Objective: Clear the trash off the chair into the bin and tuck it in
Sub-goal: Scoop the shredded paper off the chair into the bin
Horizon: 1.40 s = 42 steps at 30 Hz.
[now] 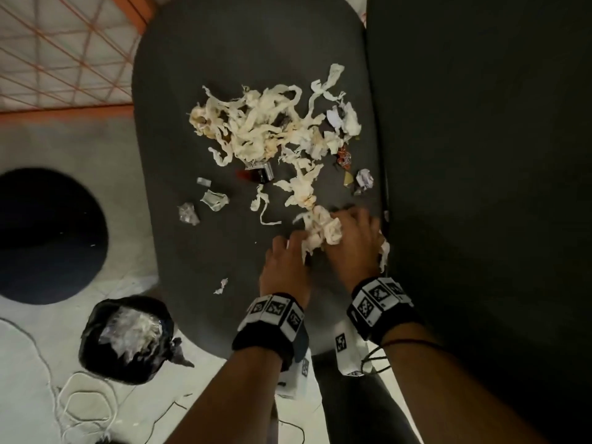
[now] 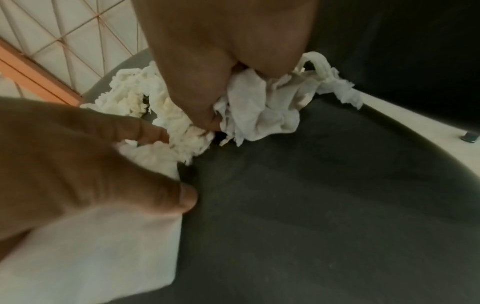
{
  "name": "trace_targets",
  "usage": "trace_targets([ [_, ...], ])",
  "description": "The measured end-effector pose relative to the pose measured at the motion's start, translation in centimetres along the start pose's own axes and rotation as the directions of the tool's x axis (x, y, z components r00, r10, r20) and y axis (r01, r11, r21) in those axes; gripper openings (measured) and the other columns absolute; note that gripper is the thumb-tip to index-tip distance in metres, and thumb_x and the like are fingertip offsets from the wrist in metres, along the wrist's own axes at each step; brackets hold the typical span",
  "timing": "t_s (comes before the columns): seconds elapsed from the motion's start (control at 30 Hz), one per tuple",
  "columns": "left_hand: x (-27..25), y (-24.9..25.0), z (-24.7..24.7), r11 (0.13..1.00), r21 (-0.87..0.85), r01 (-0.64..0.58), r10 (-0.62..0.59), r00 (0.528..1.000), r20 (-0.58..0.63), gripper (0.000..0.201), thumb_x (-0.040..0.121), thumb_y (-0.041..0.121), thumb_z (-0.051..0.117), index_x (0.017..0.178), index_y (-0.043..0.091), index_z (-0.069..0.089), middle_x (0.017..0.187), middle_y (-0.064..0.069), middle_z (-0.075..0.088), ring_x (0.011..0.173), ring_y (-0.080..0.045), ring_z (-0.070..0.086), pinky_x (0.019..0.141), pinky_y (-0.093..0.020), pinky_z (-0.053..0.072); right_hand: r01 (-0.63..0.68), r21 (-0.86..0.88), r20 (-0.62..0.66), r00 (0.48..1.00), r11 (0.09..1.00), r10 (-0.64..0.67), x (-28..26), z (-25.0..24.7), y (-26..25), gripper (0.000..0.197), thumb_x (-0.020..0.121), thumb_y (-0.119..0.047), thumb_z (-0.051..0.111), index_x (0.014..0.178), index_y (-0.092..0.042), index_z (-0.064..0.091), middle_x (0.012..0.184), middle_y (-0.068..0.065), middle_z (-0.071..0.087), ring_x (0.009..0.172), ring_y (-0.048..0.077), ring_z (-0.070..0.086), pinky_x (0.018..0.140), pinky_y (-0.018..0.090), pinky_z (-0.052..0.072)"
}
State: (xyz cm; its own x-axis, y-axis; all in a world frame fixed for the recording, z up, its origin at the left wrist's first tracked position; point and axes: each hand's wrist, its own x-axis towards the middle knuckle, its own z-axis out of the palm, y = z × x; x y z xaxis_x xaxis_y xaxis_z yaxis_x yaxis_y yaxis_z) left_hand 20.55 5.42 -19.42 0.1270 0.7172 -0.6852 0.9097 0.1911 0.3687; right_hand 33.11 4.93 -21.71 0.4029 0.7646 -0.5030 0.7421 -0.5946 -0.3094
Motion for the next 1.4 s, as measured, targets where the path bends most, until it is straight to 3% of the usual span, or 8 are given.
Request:
trace_targets([
  [0.17,1.5,1.2,-3.2,0.978,-0.079,-0.193,0.182,0.974,-0.132,0.065,0.080,0.006,0.062,0.131,0.037,0.037,0.126,0.000,0.042,0.115,-0.026,0.048,0.089,-0.040,0.048,0.138,0.365,-0.201,0.977,0.921,-0.067,0.9,-2.2,0.1,0.030,0.070,-0.015,0.068,0.098,-0.007,0.066,0.106,0.018,0.059,0.099,0.039,0.058,0.087,0.050,0.050],
  [0.4,6.1,4.6,-4.6,0.971,0.163,-0.172,0.162,0.984,0.078,0.108,0.061,0.035,0.084,0.141,0.046,0.013,0.148,0.000,0.014,0.129,-0.033,0.031,0.090,-0.051,0.048,0.086,0.350,-0.137,0.990,0.933,-0.040,4.6,-3.6,0.0,0.074,0.075,-0.015,0.073,0.142,-0.018,0.042,0.147,0.012,0.027,0.131,0.033,0.044,0.107,0.043,0.044],
  [0.57,5.7,3.9,-2.4,0.957,0.210,-0.199,0.206,0.979,-0.011,0.053,0.079,0.015,0.067,0.125,0.023,0.043,0.132,-0.009,0.032,0.114,-0.035,0.045,0.088,-0.045,0.051,-0.029,0.271,-0.121,0.991,0.962,0.064,5.0,-3.8,-0.6,0.073,0.072,-0.020,0.077,0.136,-0.017,0.042,0.136,0.011,0.036,0.112,0.036,0.056,0.090,0.041,0.050],
  [0.73,4.8,2.5,-2.3,0.983,0.034,-0.179,0.175,0.981,0.078,0.050,0.083,0.022,0.063,0.128,0.015,0.043,0.135,-0.012,0.038,0.116,-0.036,0.050,0.095,-0.042,0.043,-0.119,0.166,-0.021,0.992,0.979,0.124,5.9,-4.9,-1.5,0.054,0.080,-0.029,0.068,0.125,-0.006,0.050,0.127,0.018,0.044,0.110,0.041,0.056,0.088,0.040,0.047],
  [1.0,-0.4,-1.4,-4.7,0.946,-0.288,-0.146,0.102,0.981,-0.163,0.034,0.082,0.028,0.064,0.112,0.017,0.053,0.112,-0.004,0.049,0.095,-0.025,0.056,0.078,-0.031,0.041,-0.056,0.209,0.100,0.994,0.976,0.035,2.7,-5.8,-2.0,0.017,0.081,-0.017,0.063,0.090,-0.003,0.069,0.101,0.018,0.068,0.097,0.030,0.058,0.076,0.029,0.043],
  [1.17,-6.2,-7.2,-7.1,0.908,-0.396,-0.138,-0.002,0.943,-0.333,0.025,0.079,0.027,0.069,0.099,0.020,0.056,0.097,0.008,0.044,0.078,-0.011,0.047,0.071,-0.024,0.035,-0.054,0.367,0.203,0.979,0.929,-0.024,-4.7,-4.8,-7.1,0.030,0.070,-0.031,0.067,0.093,-0.012,0.070,0.089,0.004,0.072,0.088,0.023,0.068,0.070,0.028,0.048],
  [1.3,-11.5,-13.6,-9.0,0.872,-0.473,-0.126,-0.121,0.881,-0.458,0.028,0.076,0.020,0.071,0.100,0.014,0.058,0.096,0.007,0.044,0.075,0.006,0.044,0.067,-0.003,0.035,0.025,0.533,0.342,0.908,0.846,-0.242,-11.6,-1.1,-14.0,0.017,0.078,-0.023,0.073,0.093,-0.018,0.067,0.085,-0.006,0.072,0.080,0.006,0.068,0.065,0.020,0.052],
  [1.4,-14.8,-19.8,-9.7,0.888,-0.454,-0.068,-0.200,0.832,-0.517,0.028,0.075,0.017,0.068,0.100,0.011,0.059,0.100,0.003,0.049,0.081,-0.004,0.046,0.069,-0.006,0.034,0.084,0.566,0.452,0.800,0.820,-0.394,-16.0,4.3,-19.1,0.008,0.074,-0.019,0.070,0.080,-0.018,0.065,0.074,-0.003,0.070,0.070,0.007,0.066,0.060,0.026,0.053],
])
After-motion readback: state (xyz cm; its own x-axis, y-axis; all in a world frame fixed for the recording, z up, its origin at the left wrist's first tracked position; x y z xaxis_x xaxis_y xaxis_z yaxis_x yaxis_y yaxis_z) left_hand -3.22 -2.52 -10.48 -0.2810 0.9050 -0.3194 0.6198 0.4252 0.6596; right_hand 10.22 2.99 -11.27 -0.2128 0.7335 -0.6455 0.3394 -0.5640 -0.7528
